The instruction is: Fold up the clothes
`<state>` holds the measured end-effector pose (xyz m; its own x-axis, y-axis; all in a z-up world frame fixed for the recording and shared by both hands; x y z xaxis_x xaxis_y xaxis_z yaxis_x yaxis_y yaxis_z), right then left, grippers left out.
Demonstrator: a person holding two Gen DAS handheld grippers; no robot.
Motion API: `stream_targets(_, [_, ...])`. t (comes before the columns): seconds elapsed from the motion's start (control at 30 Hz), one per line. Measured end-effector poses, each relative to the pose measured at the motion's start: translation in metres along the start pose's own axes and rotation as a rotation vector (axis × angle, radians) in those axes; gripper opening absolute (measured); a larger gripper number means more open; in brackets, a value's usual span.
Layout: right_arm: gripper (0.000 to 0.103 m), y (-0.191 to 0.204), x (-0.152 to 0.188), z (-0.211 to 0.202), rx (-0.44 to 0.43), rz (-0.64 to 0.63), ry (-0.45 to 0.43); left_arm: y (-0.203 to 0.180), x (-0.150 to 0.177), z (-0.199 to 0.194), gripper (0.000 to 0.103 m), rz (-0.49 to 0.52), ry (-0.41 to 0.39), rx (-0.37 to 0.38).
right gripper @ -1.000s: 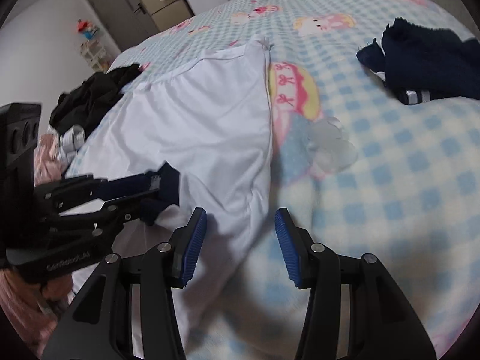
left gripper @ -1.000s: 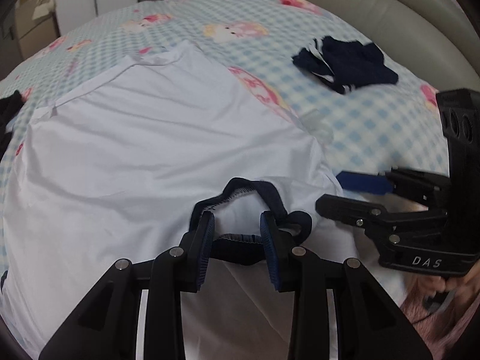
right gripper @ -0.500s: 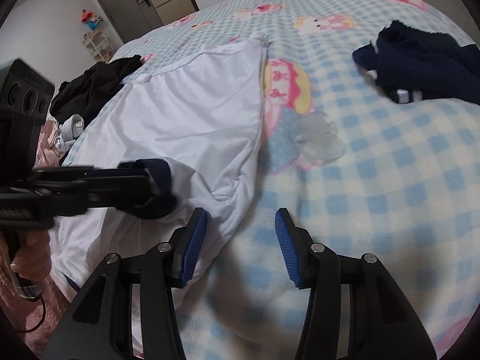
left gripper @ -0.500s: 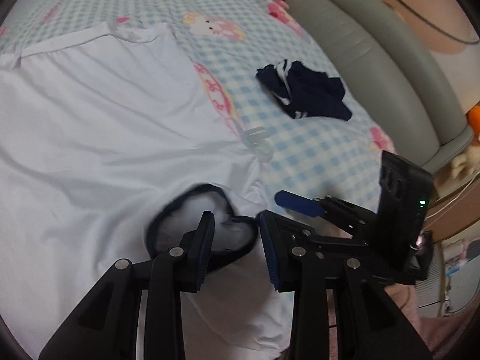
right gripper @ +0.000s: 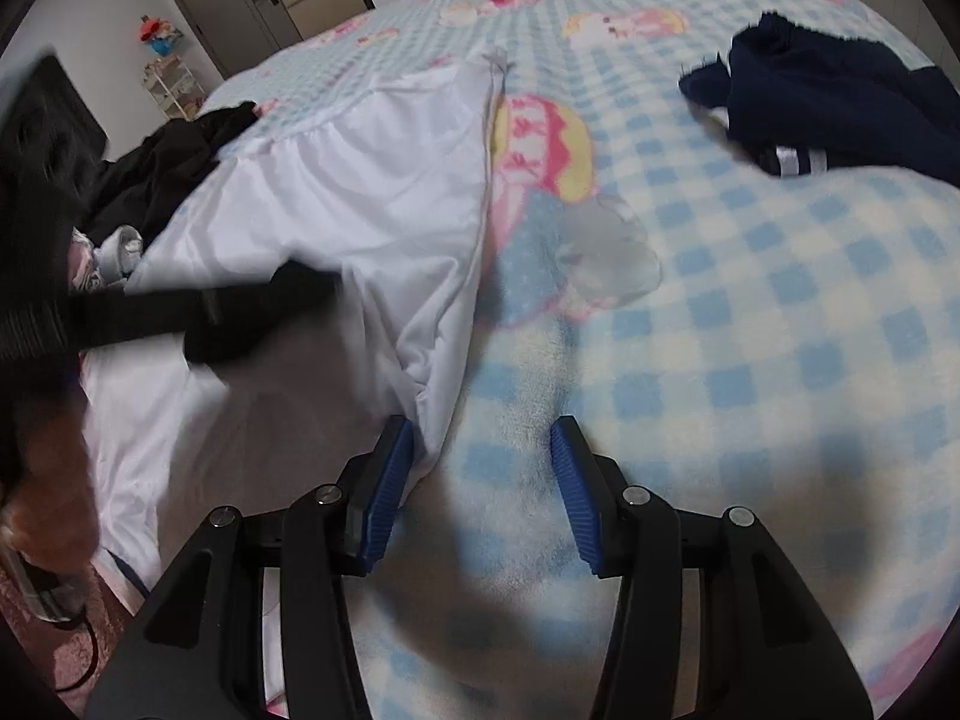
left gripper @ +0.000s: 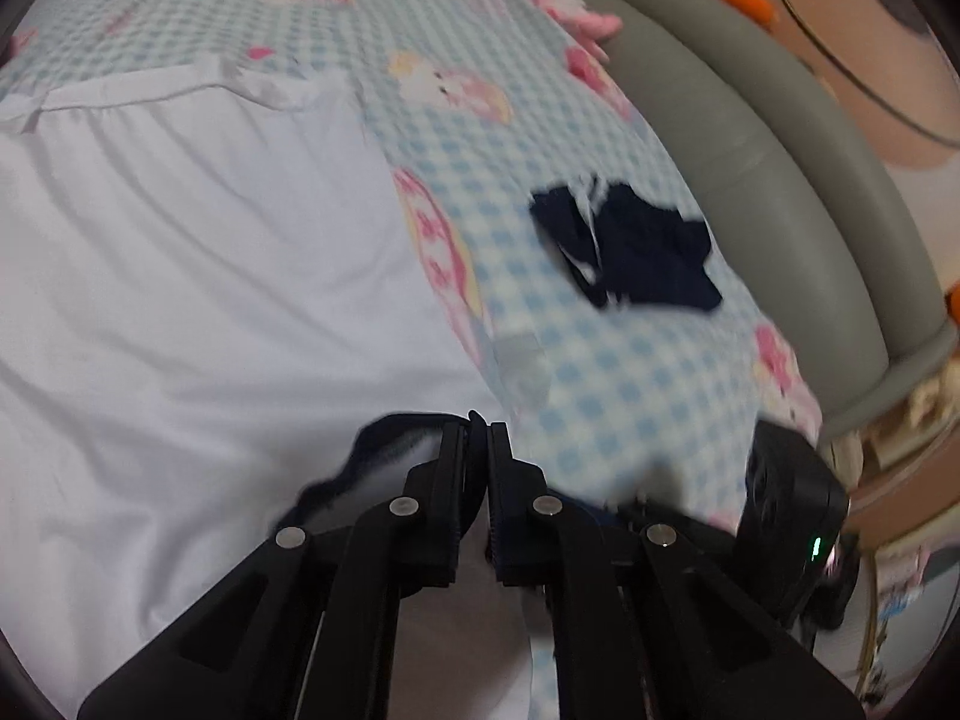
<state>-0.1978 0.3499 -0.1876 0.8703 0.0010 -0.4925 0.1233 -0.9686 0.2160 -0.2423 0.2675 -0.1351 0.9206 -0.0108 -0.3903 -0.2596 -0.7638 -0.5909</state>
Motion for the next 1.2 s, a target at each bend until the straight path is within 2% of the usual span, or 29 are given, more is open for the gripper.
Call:
stream_targets(0.03, [0.051, 0.000, 0.000, 0.001, 0.000, 0.000, 0.002, 0.005, -0.004, 0.002, 0.010, -0.025, -0.002, -0.007])
stream_targets(0.07, [0.051, -0.001, 0.000, 0.001, 0.000, 0.001, 0.005, 0.009, -0.007, 0.002, 0.017, -0.047, 0.005, 0.004])
stream_targets(0.1, [0.051, -0.002, 0.000, 0.001, -0.002, 0.003, 0.007, 0.012, -0.008, -0.004, 0.036, -0.064, -0.009, 0.016])
stream_targets(0.13, [0.051, -0.002, 0.000, 0.000, -0.004, 0.005, 0.007, 0.015, -0.009, -0.009, 0.043, -0.081, -0.023, 0.028])
stream_targets(0.17, [0.051, -0.003, 0.000, -0.001, -0.004, 0.004, 0.005, 0.018, -0.009, -0.015, 0.045, -0.091, -0.041, 0.034])
stream_targets(0.27, [0.051, -0.003, -0.006, -0.016, -0.027, 0.003, -0.053, 0.026, -0.004, -0.046, 0.045, -0.047, -0.133, -0.013])
stream_targets(0.37, [0.051, -0.008, -0.020, -0.027, -0.050, 0.040, -0.137, 0.047, 0.017, -0.063, 0.045, -0.003, -0.145, -0.153])
stream_targets(0.43, [0.051, -0.010, -0.028, -0.021, -0.053, 0.056, -0.140, 0.060, 0.034, -0.067, 0.045, 0.028, -0.124, -0.220])
stream_targets(0.53, [0.051, -0.008, -0.037, -0.003, -0.046, 0.038, -0.104, 0.065, 0.052, -0.059, 0.044, 0.105, -0.070, -0.274])
stream_targets(0.6, [0.051, -0.003, -0.038, 0.006, -0.053, 0.023, -0.078, 0.059, 0.055, -0.050, 0.044, 0.156, -0.047, -0.273])
stream_targets(0.7, [0.051, 0.001, -0.035, 0.015, -0.007, -0.022, -0.055, 0.048, 0.047, -0.036, 0.044, 0.181, -0.042, -0.238])
stream_targets(0.77, [0.051, -0.006, -0.035, 0.013, 0.013, 0.010, -0.069, 0.047, 0.035, -0.028, 0.044, 0.162, -0.062, -0.262])
stream_targets(0.83, [0.051, -0.012, -0.037, 0.005, 0.017, 0.033, -0.102, 0.053, 0.023, -0.022, 0.043, 0.111, -0.085, -0.331])
stream_targets(0.93, [0.051, -0.017, -0.042, -0.017, 0.000, 0.055, -0.176, 0.053, 0.016, -0.030, 0.043, 0.070, -0.142, -0.337])
stream_targets(1.0, [0.051, -0.007, -0.044, -0.028, -0.067, 0.015, -0.215, 0.049, 0.017, -0.039, 0.045, 0.081, -0.180, -0.327])
stream_targets(1.1, [0.051, 0.020, -0.042, -0.027, -0.205, -0.035, -0.186, 0.052, 0.026, -0.041, 0.045, 0.079, -0.153, -0.302])
stream_targets(1.2, [0.051, 0.025, -0.043, -0.003, -0.103, -0.071, -0.124, 0.053, 0.040, -0.037, 0.045, 0.085, -0.112, -0.266])
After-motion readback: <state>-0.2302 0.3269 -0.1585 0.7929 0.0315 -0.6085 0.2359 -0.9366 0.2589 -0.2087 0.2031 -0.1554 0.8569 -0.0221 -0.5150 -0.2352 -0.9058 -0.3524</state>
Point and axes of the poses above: each gripper's, at about its wrist camera, not at the fingertips, and z roughly the way its jaws point, y to its left, x to its underside, the point moved 7 cm from there along z, roughly the way its jaws point, and after that the axes turned 3 degrees about -z, right-handed, at the moved point
